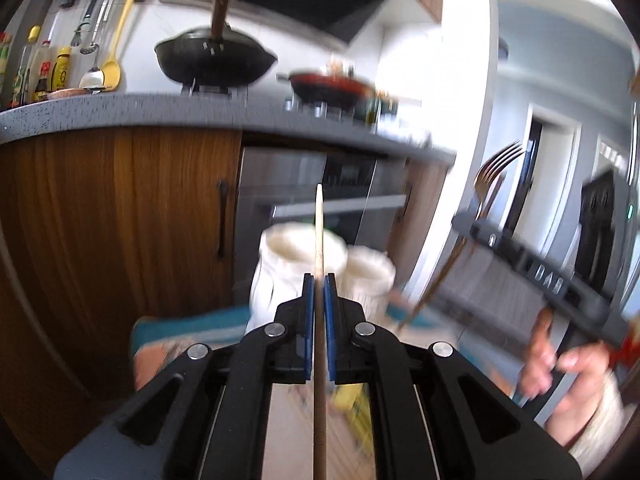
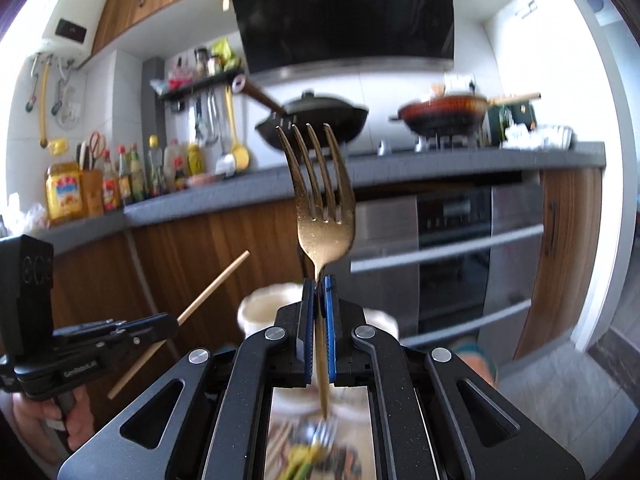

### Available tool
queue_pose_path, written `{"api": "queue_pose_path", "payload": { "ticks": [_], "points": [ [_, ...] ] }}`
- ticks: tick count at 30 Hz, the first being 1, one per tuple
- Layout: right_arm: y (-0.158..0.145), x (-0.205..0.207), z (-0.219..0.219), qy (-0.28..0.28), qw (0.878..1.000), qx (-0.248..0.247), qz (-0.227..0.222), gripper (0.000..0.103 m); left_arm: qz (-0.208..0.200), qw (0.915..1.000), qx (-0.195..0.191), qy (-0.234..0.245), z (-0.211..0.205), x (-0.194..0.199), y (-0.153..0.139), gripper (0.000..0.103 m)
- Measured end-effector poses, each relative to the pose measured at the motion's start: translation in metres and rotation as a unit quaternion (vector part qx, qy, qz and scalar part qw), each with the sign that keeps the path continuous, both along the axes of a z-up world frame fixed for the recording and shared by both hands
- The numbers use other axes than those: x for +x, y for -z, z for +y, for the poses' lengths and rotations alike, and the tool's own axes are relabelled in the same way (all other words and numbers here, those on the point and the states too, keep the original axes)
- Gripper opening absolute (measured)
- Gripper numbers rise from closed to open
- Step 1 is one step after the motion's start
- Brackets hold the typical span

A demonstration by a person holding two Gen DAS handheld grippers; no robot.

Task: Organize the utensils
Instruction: 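Lift the chopstick with the left tool while the right tool lifts the fork over the holder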

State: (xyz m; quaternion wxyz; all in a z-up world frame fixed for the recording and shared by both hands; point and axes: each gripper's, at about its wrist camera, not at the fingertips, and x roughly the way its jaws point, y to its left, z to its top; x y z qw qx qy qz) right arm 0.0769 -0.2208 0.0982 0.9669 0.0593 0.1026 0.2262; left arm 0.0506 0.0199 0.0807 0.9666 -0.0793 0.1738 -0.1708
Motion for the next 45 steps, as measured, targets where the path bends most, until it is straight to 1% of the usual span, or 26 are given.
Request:
{"api": "queue_pose_path", "payload": {
  "ticks": [2, 4, 7, 11, 13, 16, 21, 24, 30, 37, 42, 45],
  "points": [
    [-0.012, 0.011, 0.0, 0.005, 1.0, 0.008, -0.014, 0.006, -0.02, 0.9994, -0.029, -0.001, 0.003, 0.016, -0.011, 0.005],
    [-0.02, 0.02, -0.001, 0.005, 1.0, 0.017, -0.02, 0.006, -0.032, 0.9985, -0.044, 0.003, 0.003, 0.035, -0.018, 0.005],
    [-0.03, 0.036, -0.003, 0.005, 0.999, 0.029, -0.031, 0.006, -0.033, 0.9969, -0.07, 0.012, 0.0, 0.07, -0.023, 0.005],
    [-0.033, 0.054, -0.004, 0.005, 0.998, 0.039, -0.04, 0.006, -0.037, 0.9945, -0.097, 0.016, -0.001, 0.101, -0.02, 0.005],
    [-0.031, 0.061, -0.004, 0.004, 0.998, 0.047, -0.043, 0.006, -0.035, 0.9941, -0.102, 0.016, -0.005, 0.112, -0.017, 0.005],
    [-0.021, 0.075, -0.005, 0.005, 0.998, 0.055, -0.038, 0.006, -0.038, 0.9946, -0.097, 0.01, -0.012, 0.131, -0.01, 0.005],
    [-0.006, 0.092, -0.009, 0.019, 0.997, 0.066, -0.023, 0.006, -0.045, 0.9956, -0.082, 0.002, -0.02, 0.145, 0.001, 0.005],
    [0.002, 0.102, -0.011, 0.023, 0.997, 0.069, -0.008, 0.006, -0.041, 0.996, -0.08, -0.003, -0.021, 0.153, 0.009, 0.005],
    [0.012, 0.11, -0.006, 0.021, 0.998, 0.055, 0.012, 0.006, -0.036, 0.9962, -0.079, -0.004, -0.017, 0.153, 0.019, 0.005],
    [0.023, 0.114, 0.004, 0.012, 0.999, 0.038, 0.032, 0.006, -0.047, 0.9967, -0.067, -0.001, -0.008, 0.13, 0.023, 0.005],
    [0.028, 0.116, 0.004, 0.008, 0.998, 0.035, 0.042, 0.006, -0.061, 0.9971, -0.044, -0.003, -0.007, 0.11, 0.023, 0.005],
    [0.03, 0.117, 0.005, 0.007, 0.998, 0.028, 0.049, 0.006, -0.06, 0.9973, -0.043, -0.005, -0.004, 0.099, 0.026, 0.005]
  ]
}}
